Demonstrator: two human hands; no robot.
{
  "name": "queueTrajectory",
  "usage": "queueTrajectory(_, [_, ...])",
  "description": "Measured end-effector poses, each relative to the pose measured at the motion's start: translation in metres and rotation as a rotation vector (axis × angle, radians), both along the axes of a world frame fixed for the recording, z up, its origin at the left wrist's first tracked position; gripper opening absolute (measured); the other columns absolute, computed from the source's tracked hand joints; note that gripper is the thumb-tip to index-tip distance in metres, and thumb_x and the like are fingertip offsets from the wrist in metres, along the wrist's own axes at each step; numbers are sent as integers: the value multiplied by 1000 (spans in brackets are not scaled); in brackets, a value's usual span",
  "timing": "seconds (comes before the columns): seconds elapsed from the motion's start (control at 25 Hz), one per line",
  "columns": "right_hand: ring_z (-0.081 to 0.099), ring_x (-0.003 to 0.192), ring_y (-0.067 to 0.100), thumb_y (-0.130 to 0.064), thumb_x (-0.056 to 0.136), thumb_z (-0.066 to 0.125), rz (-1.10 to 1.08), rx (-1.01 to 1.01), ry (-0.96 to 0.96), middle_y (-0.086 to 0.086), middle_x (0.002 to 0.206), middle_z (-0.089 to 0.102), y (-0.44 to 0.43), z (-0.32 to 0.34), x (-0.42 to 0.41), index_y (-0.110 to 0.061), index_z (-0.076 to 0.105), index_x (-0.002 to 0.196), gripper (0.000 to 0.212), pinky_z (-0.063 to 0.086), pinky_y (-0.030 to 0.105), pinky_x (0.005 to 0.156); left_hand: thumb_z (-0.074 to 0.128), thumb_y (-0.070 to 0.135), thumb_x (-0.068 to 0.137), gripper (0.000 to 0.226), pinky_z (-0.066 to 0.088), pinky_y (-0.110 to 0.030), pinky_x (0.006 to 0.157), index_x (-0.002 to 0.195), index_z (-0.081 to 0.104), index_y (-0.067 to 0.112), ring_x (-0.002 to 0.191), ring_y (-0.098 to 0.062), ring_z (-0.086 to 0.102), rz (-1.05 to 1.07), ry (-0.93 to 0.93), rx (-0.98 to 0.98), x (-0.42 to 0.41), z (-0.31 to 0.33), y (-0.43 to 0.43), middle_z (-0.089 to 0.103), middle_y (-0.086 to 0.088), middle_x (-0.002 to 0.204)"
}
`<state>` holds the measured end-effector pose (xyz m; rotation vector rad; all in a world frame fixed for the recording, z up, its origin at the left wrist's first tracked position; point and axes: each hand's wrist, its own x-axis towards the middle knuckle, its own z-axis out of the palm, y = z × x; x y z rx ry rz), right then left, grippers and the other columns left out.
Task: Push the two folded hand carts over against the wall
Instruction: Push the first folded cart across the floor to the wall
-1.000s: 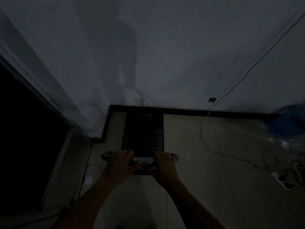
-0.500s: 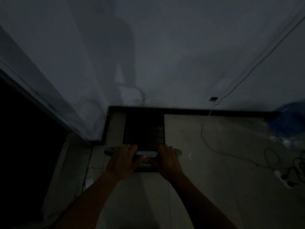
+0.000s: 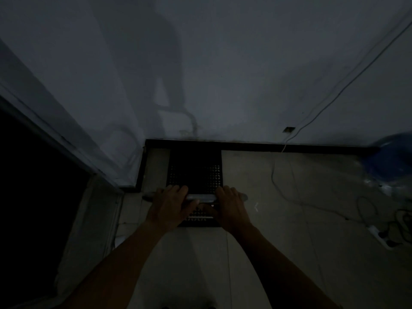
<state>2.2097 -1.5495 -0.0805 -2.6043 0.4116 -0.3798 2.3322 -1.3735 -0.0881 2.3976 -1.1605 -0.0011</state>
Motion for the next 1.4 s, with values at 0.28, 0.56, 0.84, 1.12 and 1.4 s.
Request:
queueTrajectory(0.28, [45,74,22,-63,83,54,14,24,-30,2,76,47,2,-1,-2,-14,47,78,50,33,35,64,34,68,93,60,47,-41,61,92,58,13,66,-30,57,27,5,3,-4,3,-1,61,-7,74])
queueTrajectory(0.56, [43,73,21,-61,86,54,26,15,-37,2,78,46,7,-2,-10,-14,47,80,49,34,36,63,38,63,93,51,44,-40,68,89,55,16,69,-28,55,62,-39,58,-15,5,5,59,-3,74])
queueTrajectory(0.84, [42,76,21,-53,83,60,13,-6,-24,1,82,47,15,-1,-23,-14,48,83,41,23,30,67,34,64,93,53,43,-41,71,90,58,16,71,-26,56,75,-67,106,-29,5,13,61,-3,76])
queueTrajectory(1.12, [44,75,22,-64,85,52,10,2,-13,1,82,47,14,1,-20,-16,47,84,48,31,35,65,33,63,94,59,48,-42,71,98,60,11,73,-30,59,66,-79,89,-27,7,10,63,-7,80])
queueTrajectory(1.4, [43,78,20,-59,83,61,14,-4,3,0,83,46,14,5,-17,-17,46,86,45,30,32,67,30,64,94,62,47,-44,72,101,60,11,76,-31,58,64,-90,138,-24,11,9,62,-9,83])
